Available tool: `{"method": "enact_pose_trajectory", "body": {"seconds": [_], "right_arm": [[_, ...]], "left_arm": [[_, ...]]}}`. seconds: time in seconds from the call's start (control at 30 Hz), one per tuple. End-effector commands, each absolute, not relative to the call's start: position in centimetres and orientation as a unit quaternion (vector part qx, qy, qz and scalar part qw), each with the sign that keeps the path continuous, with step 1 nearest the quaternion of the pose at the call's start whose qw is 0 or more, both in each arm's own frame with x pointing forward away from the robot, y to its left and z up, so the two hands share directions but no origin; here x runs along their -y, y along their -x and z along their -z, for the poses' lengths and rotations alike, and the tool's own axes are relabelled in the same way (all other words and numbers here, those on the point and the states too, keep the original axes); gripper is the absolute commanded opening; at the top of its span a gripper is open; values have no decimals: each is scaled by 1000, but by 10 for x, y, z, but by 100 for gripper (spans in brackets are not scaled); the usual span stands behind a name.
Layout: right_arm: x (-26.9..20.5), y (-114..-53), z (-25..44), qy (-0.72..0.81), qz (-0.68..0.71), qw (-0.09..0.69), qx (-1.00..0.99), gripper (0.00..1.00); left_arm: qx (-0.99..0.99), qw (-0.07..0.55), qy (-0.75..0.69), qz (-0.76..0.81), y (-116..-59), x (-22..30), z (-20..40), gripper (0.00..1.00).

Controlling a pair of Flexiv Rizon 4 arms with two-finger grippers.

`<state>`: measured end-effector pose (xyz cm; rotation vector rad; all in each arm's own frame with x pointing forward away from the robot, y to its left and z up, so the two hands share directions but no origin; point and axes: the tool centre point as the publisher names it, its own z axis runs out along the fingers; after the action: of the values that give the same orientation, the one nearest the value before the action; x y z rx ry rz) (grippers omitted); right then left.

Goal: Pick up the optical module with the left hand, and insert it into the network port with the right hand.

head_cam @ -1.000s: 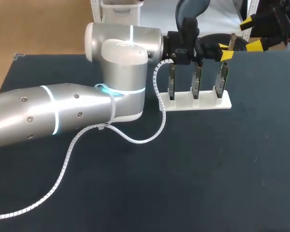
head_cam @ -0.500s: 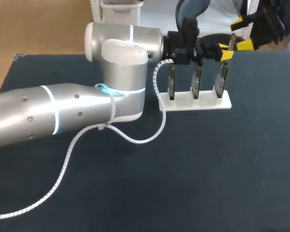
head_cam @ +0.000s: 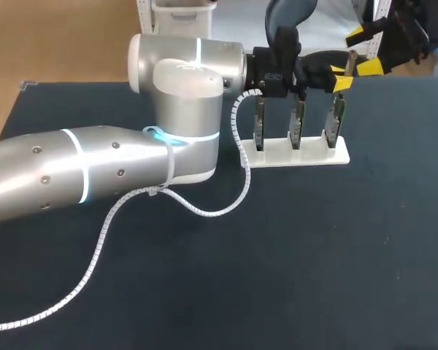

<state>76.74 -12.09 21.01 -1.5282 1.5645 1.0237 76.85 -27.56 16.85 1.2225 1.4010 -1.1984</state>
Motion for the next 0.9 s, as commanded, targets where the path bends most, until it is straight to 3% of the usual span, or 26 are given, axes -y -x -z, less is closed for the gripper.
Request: {"method": "enact_pose_trajectory", "body": {"seconds": [0.03,0.83,0.87,0.9], "right_arm": [[118,-771,-209,594,-398,349,-606,100],[118,-771,-205,587,-405,341,-612,100],[118,-771,-205,588,-405,341,-612,36],[118,-771,-205,588,-405,342,-611,12]], "left_arm": [[-566,446,-495,485,-771,277,-169,0],[-566,446,-495,485,-771,277,-169,0],[-566,446,-495,485,-771,277,-169,0],[-566,446,-495,485,-771,277,-169,0]]}}
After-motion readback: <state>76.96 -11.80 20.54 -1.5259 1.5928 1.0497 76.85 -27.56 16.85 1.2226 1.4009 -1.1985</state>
